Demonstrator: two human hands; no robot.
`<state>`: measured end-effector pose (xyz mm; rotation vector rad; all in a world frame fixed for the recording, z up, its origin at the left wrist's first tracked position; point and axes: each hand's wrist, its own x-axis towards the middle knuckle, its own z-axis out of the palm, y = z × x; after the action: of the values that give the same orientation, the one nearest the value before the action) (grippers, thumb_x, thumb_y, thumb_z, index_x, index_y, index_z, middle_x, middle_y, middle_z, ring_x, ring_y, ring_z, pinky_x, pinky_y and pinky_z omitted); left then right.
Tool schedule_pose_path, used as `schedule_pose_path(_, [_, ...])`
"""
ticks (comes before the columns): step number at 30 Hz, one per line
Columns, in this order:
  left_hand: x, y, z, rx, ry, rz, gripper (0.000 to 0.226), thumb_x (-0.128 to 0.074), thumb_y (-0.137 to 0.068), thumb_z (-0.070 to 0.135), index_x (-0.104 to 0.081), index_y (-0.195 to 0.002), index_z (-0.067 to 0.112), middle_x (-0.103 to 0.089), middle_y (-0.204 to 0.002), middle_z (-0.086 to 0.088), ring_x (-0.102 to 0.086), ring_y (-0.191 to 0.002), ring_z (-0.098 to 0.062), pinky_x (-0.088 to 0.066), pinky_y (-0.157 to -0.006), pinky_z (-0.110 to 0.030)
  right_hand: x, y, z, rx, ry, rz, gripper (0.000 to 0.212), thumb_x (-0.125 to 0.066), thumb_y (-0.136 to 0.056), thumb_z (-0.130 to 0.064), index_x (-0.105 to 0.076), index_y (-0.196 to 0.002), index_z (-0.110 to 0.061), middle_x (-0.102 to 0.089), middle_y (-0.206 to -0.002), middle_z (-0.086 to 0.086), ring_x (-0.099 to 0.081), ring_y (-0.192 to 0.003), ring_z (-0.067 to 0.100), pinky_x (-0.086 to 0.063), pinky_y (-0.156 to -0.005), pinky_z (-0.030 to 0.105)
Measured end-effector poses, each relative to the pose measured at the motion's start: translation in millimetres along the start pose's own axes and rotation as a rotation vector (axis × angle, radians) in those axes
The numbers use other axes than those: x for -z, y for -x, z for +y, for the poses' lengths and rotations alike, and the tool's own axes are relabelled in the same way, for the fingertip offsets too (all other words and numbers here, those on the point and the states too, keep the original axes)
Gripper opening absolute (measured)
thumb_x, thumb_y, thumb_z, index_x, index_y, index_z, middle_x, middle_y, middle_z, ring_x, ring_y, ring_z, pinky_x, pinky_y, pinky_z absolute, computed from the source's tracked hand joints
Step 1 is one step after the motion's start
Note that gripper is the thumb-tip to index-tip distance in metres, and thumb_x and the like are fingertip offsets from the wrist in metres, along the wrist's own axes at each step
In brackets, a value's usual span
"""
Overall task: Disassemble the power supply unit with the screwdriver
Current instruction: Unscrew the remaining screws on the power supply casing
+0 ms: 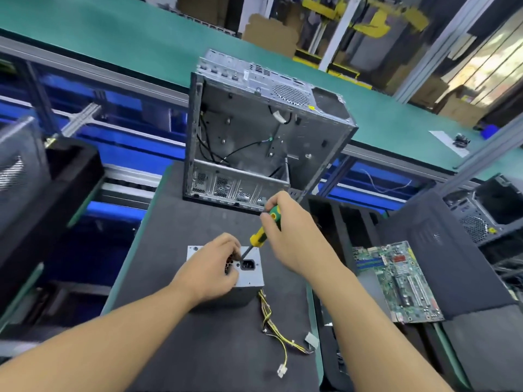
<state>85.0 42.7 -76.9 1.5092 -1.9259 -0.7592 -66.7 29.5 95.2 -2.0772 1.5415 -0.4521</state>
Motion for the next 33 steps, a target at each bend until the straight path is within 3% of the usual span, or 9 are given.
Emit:
schedule_pose_path(8, [-2,-8,-2,-0.025,-0.034,0.027,0.001,-0.059,-0.088,0.024,-0.060,-0.088,0.025,-0.051,-0.107,0.021,-0.058,-0.093,-0.005,-0.050,-0.083,-0.027,-2,0,6,-0.024,0.014,-0.006,0.005,-0.046,-0.101,-0.026,-0.047,-0.103,-0.021,-0.048,-0.082,-0.010,-0.043,-0.056,0.004,-0.030,-0.054,0.023])
schedule_pose_path(14, [-2,-9,-4,-0.049,-0.051,0.021,0.004,-0.058,-0.091,0.024,-0.059,-0.087,0.026,-0.050,-0.104,0.021,-0.056,-0.089,-0.003,-0.047,-0.080,-0.022,-1,-4,3,-0.019,0.021,-0.023,0.004,-0.046,-0.102,-0.026,-0.046,-0.101,-0.022,-0.049,-0.079,-0.009,-0.047,-0.054,-0.010,-0.030,-0.052,0.022])
schedule_pose_path(24, [-3,-11,-7,-0.061,-0.033,0.019,0.009,-0.055,-0.083,0.019,-0.055,-0.084,0.028,-0.049,-0.100,0.019,-0.054,-0.083,-0.004,-0.050,-0.076,-0.026,-2,-8,2,-0.022,0.027,-0.019,0.003,-0.047,-0.101,-0.027,-0.046,-0.100,-0.025,-0.054,-0.078,-0.008,-0.047,-0.053,-0.004,-0.031,-0.051,0.023])
schedule_pose_path(33, [-4,-12,-6,-0.035,-0.046,0.018,0.008,-0.060,-0.085,0.029,-0.053,-0.081,0.030,-0.048,-0.099,0.019,-0.054,-0.082,-0.004,-0.052,-0.075,-0.029,-1,-7,3,-0.026,0.025,-0.029,0.002,-0.047,-0.102,-0.028,-0.046,-0.101,-0.026,-0.051,-0.080,-0.009,-0.047,-0.055,-0.007,-0.030,-0.052,0.023])
